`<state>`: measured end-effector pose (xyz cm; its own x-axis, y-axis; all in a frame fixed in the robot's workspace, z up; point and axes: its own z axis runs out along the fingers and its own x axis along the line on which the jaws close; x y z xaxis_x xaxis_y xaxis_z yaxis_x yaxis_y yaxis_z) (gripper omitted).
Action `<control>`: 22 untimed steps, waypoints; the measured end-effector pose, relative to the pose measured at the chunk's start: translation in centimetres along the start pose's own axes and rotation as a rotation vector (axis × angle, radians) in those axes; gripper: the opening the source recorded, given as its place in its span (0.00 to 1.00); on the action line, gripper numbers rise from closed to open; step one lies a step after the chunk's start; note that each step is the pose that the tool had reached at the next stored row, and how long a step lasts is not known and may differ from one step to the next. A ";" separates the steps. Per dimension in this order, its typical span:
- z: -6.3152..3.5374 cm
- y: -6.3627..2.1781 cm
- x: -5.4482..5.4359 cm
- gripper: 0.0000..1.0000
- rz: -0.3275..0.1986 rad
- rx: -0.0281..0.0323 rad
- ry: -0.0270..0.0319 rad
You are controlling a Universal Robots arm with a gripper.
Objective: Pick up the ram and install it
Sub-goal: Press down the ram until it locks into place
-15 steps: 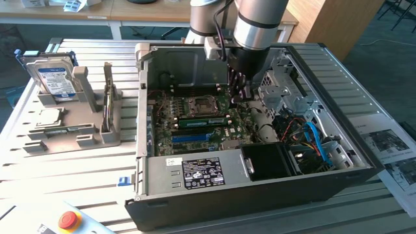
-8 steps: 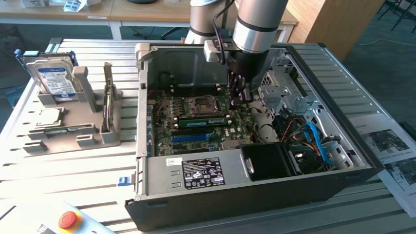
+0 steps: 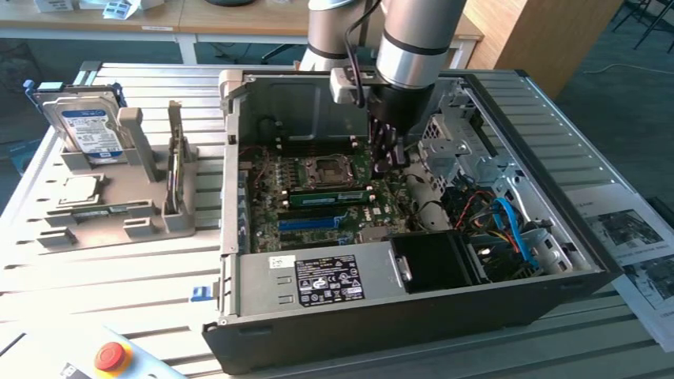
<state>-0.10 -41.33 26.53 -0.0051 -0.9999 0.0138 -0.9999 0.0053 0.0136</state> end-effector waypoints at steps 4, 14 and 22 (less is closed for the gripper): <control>0.18 0.00 0.0 0.10 0.000 0.0021 0.0000; 0.31 0.00 0.0 0.10 0.000 0.0036 0.0000; 0.64 0.00 0.0 0.10 0.000 0.0037 0.0003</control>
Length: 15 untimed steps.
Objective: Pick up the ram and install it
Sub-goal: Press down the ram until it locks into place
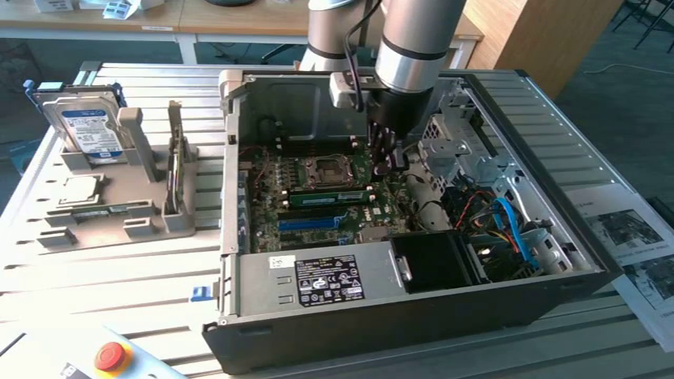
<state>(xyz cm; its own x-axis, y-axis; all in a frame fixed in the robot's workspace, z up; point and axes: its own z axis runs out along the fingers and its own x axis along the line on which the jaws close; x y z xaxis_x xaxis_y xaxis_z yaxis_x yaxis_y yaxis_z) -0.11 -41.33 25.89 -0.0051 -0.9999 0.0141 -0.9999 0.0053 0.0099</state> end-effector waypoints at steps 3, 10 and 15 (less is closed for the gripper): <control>0.24 0.00 0.0 0.10 0.000 0.0001 0.0003; 0.82 -0.01 0.0 0.10 0.000 0.0006 0.0007; 1.20 -0.01 0.0 0.10 0.000 0.0008 0.0013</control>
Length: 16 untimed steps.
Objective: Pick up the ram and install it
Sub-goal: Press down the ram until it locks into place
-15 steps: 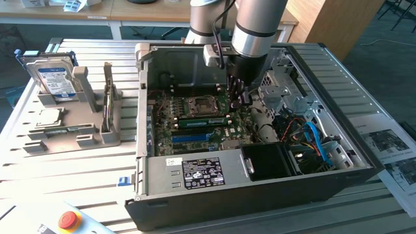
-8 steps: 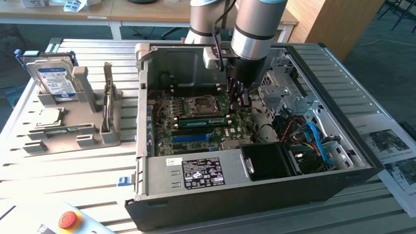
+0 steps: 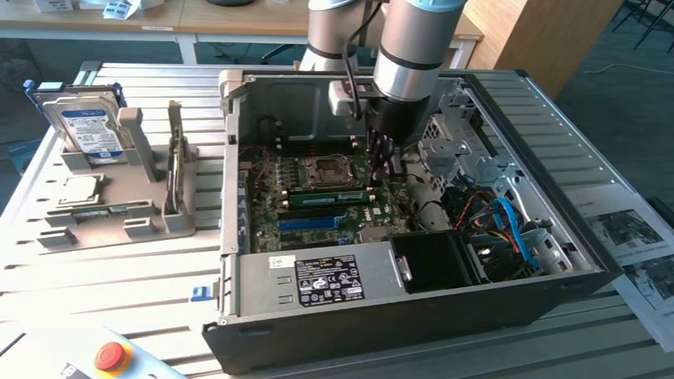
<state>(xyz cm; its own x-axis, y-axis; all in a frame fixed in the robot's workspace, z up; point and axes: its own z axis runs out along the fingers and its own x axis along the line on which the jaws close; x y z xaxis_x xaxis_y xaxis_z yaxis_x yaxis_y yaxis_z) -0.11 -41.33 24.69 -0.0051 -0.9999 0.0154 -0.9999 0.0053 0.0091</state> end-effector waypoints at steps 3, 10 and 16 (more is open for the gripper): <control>0.24 0.00 0.0 0.10 0.000 0.0003 0.0002; 0.69 0.00 0.0 0.10 0.000 0.0006 0.0007; 0.77 -0.01 0.0 0.10 0.000 0.0006 0.0007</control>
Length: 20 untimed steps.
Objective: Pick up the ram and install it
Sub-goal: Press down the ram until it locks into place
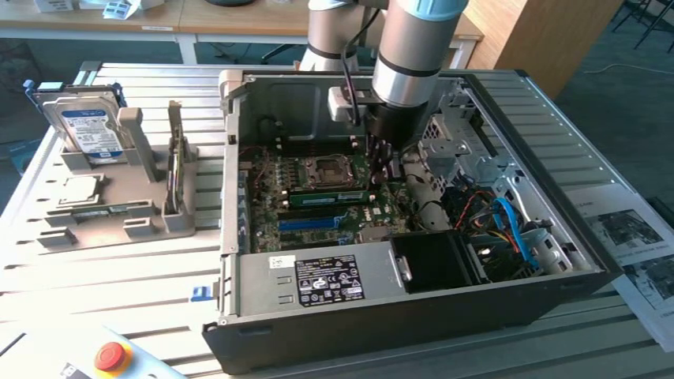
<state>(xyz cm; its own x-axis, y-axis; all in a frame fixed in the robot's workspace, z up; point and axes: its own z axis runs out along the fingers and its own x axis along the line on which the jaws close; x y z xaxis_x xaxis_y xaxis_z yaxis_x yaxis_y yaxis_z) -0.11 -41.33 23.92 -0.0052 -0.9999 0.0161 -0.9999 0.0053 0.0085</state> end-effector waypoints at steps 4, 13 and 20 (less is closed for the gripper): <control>0.04 0.01 -0.1 0.10 0.000 0.0001 -0.0002; 0.18 0.00 -0.9 0.10 0.000 0.0000 0.0004; 0.25 0.00 -0.9 0.10 0.000 0.0000 0.0005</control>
<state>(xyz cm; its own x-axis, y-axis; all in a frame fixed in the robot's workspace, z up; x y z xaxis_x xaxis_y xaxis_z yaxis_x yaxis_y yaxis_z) -0.11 -40.46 23.66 -0.0052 -0.9998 0.0166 -0.9999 0.0053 0.0085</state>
